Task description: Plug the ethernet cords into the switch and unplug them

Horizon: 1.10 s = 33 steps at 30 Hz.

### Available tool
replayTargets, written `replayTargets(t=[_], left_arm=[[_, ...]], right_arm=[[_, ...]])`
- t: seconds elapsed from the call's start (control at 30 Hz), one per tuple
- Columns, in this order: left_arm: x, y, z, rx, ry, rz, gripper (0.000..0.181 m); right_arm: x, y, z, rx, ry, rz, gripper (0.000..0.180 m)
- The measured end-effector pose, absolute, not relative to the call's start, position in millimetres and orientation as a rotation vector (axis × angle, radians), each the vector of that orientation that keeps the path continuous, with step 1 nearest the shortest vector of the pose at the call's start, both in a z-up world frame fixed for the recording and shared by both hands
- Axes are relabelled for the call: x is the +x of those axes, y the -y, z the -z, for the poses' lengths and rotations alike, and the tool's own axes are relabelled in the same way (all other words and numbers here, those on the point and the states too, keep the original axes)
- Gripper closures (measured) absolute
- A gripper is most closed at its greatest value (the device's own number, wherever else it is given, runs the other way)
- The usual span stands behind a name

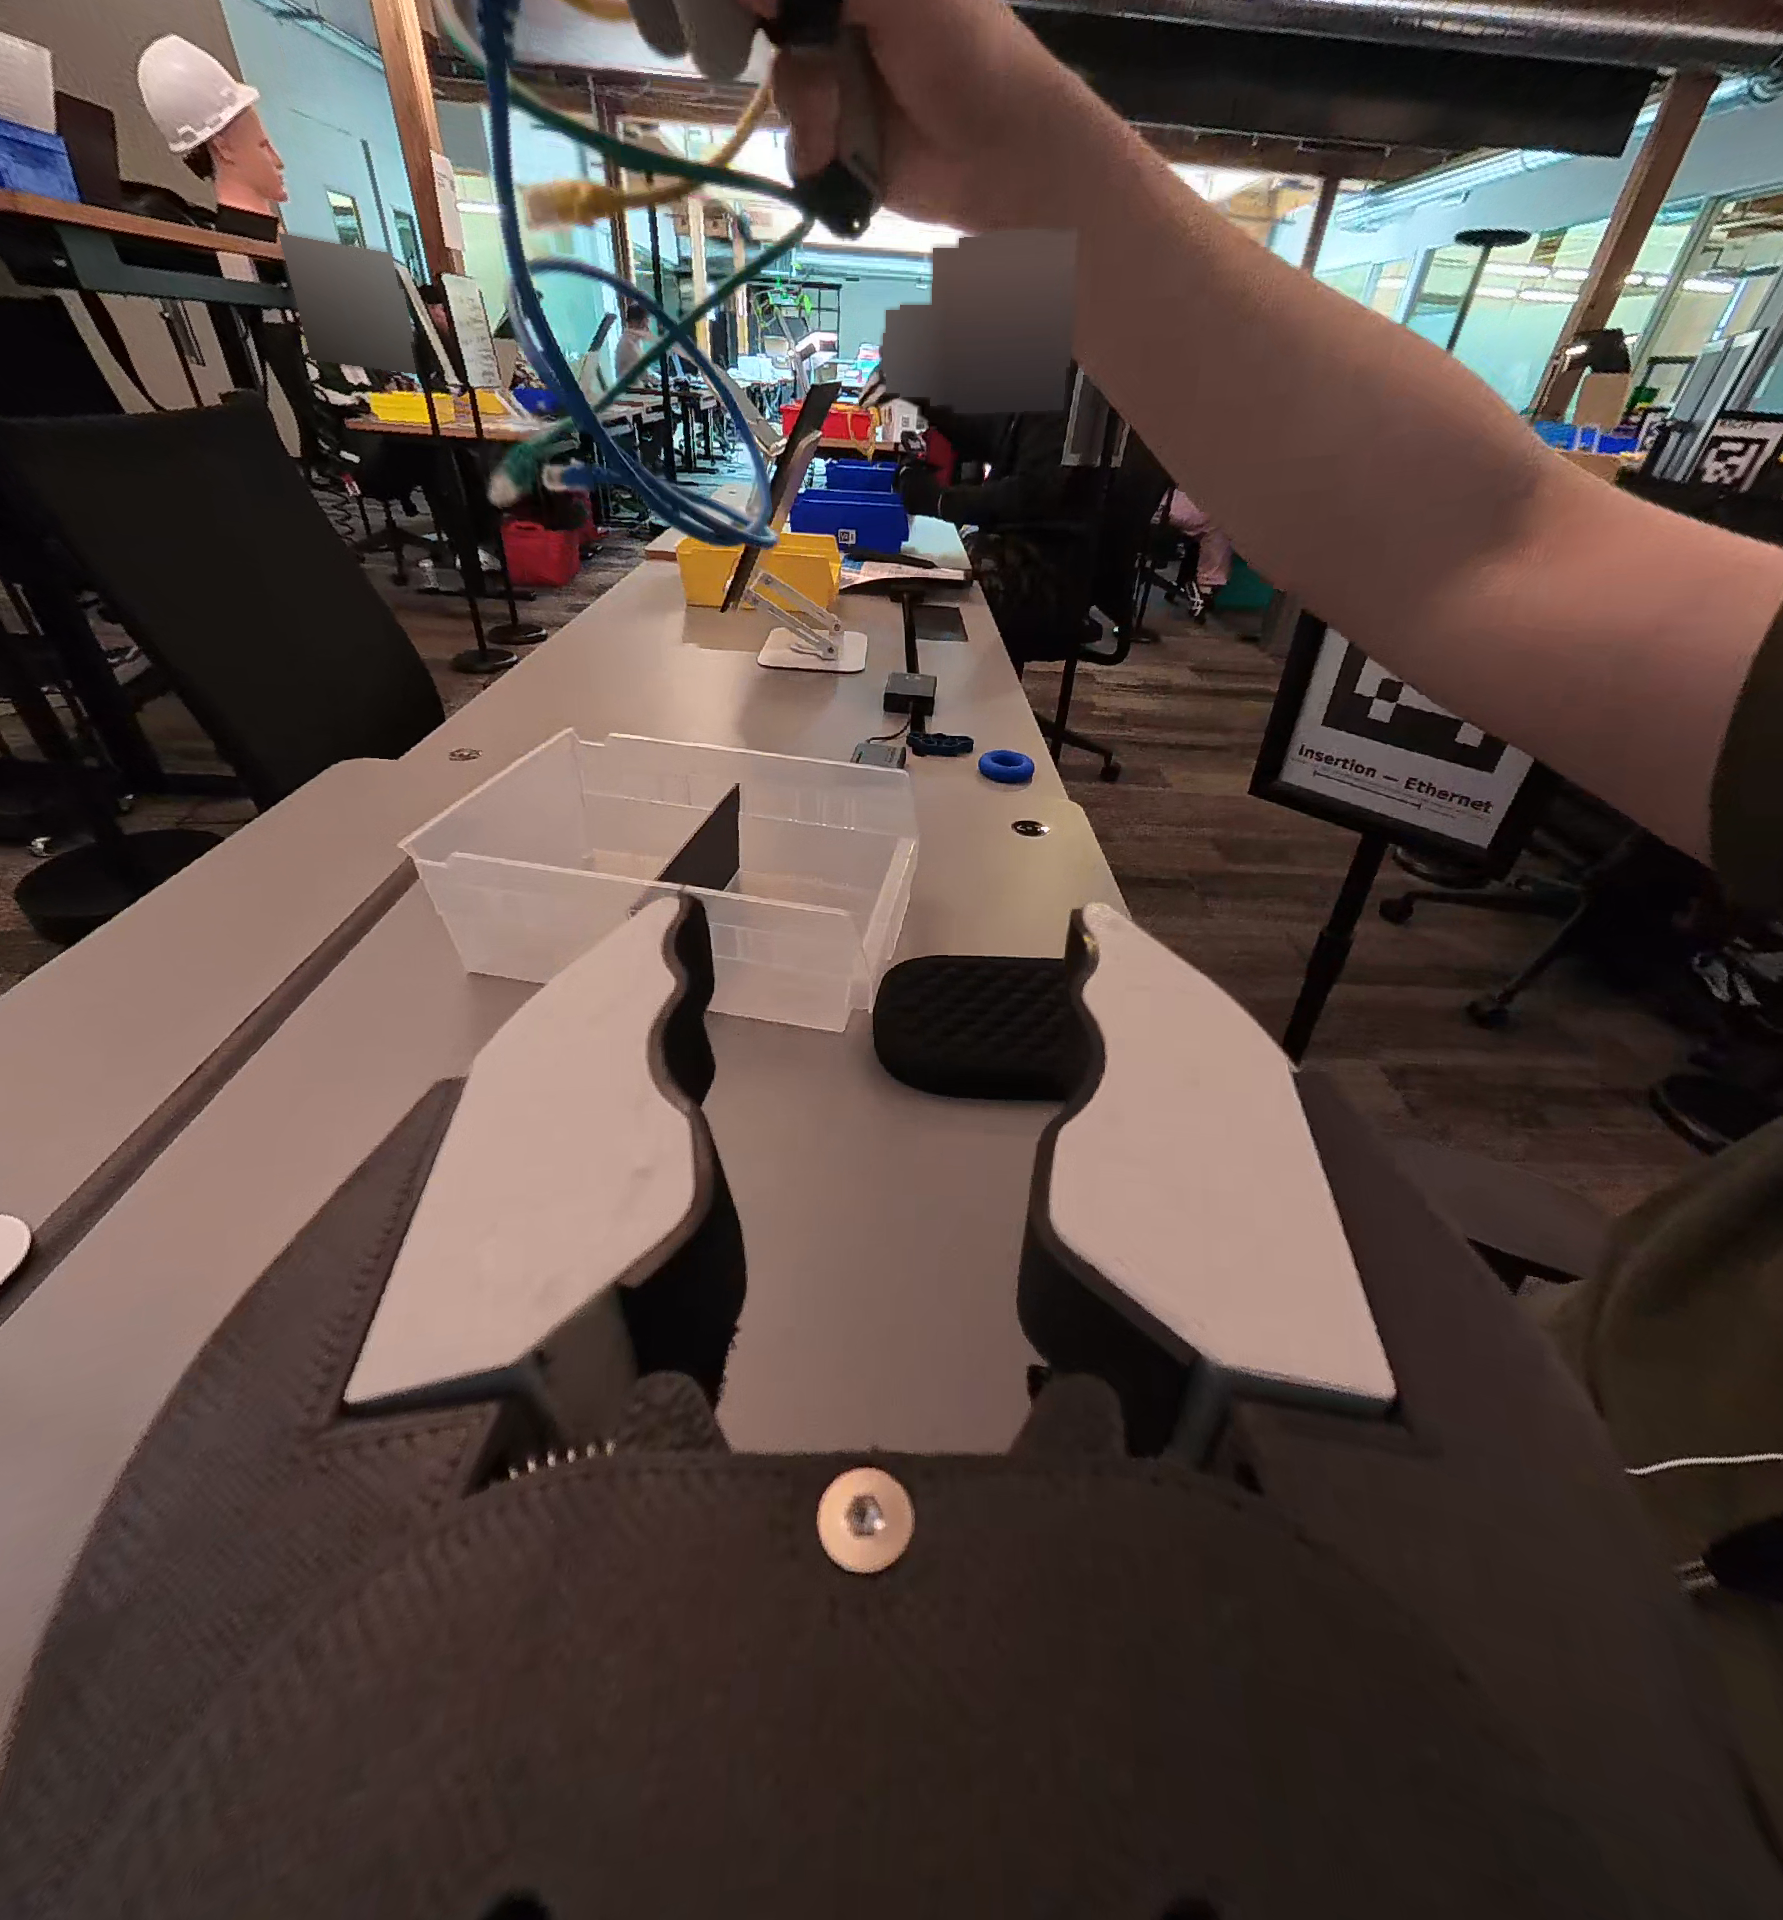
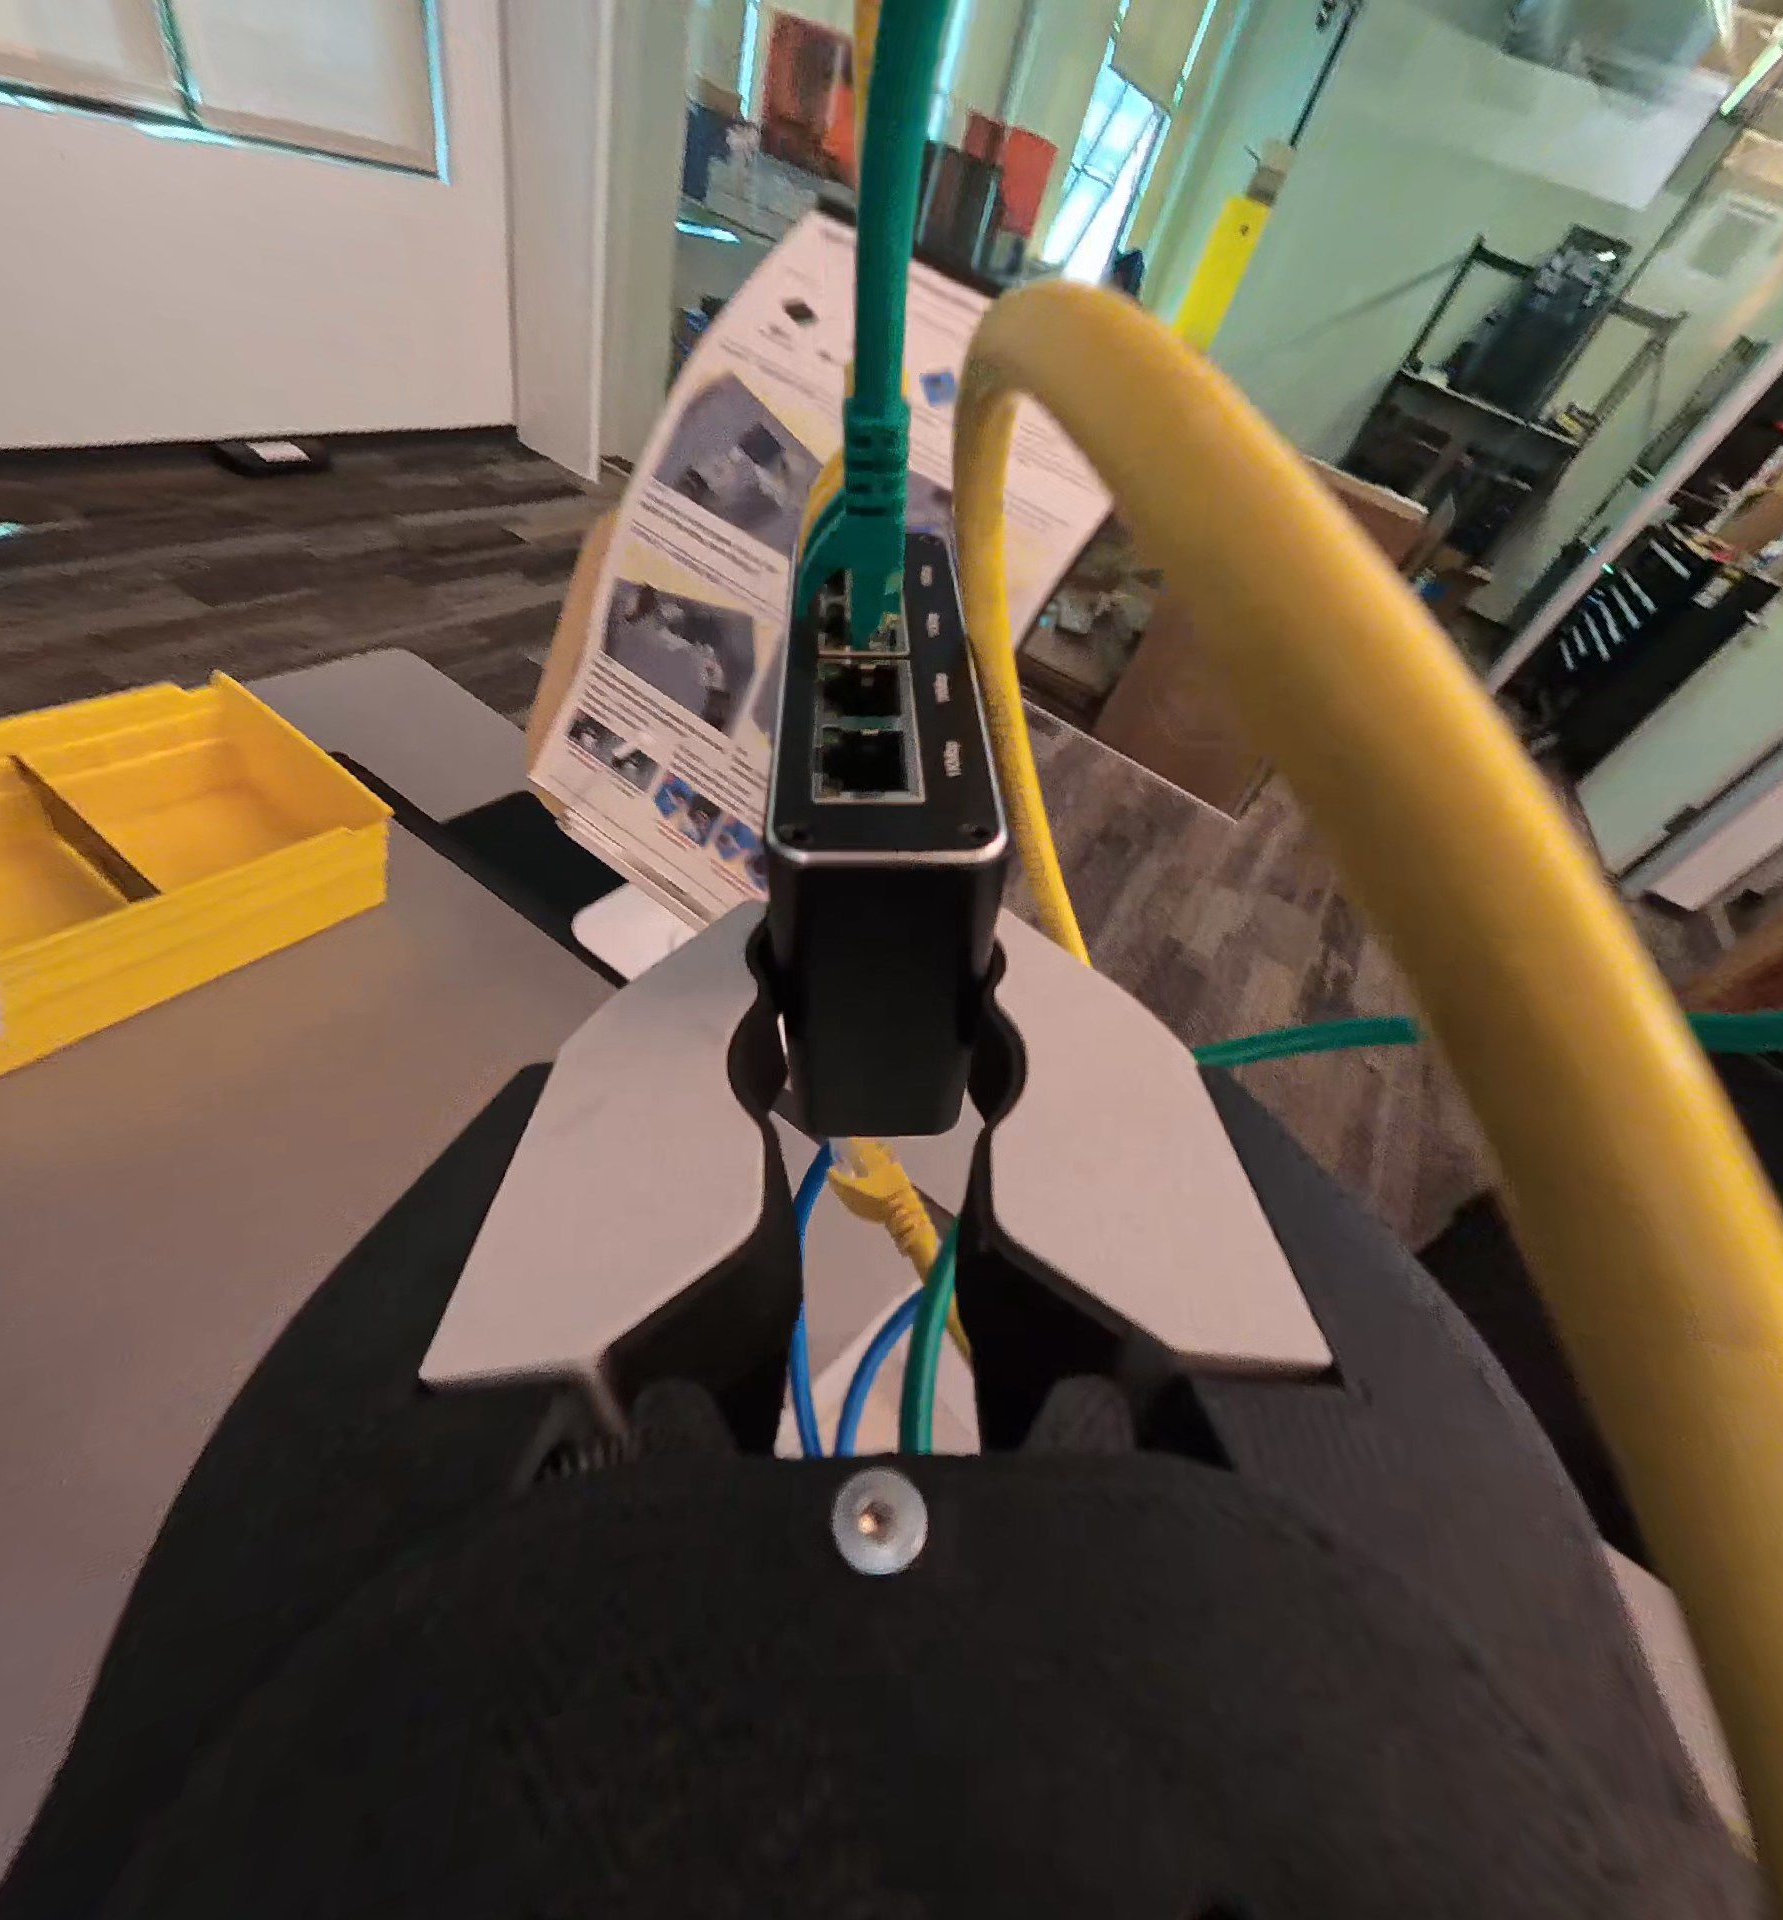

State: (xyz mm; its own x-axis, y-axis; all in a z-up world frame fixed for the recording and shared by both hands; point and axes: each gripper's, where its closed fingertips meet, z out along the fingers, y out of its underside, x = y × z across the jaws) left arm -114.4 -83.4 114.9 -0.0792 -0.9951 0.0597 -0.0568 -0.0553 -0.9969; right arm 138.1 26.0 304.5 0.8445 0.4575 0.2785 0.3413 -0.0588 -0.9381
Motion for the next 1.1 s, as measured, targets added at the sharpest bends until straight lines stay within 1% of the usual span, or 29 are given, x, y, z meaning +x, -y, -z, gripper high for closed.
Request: replayTargets(t=[0.3, 0.53, 0.7, 0.83, 0.97, 1.1], left_arm=[[-115, 79, -113, -1.263, -1.272, 1.291, 0.118], [-108, 79, -103, -1.292, -1.300, 1.281, 0.119], [-103, 80, -96, -1.307, -1.324, 1.251, 0.119], [-93, 82, -80, -1.340, -1.388, 1.212, 0.118], [-85, 85, -69, -1.364, -1.424, 1.199, 0.118], [-79, 87, -62, -1.380, -1.441, 1.227, 0.118]], right_arm=[[196, -40, -267, -1.725, 0.514, -0.107, 0.147], [203, -47, -254, -1.717, 0.544, -0.126, 0.147], [203, -64, -252, -1.677, 0.589, -0.107, 0.147], [206, -83, -239, -1.645, 0.652, -0.102, 0.147], [209, -101, -212, -1.598, 0.674, -0.152, 0.147], [217, -106, -159, -1.558, 0.692, -0.208, 0.147]])
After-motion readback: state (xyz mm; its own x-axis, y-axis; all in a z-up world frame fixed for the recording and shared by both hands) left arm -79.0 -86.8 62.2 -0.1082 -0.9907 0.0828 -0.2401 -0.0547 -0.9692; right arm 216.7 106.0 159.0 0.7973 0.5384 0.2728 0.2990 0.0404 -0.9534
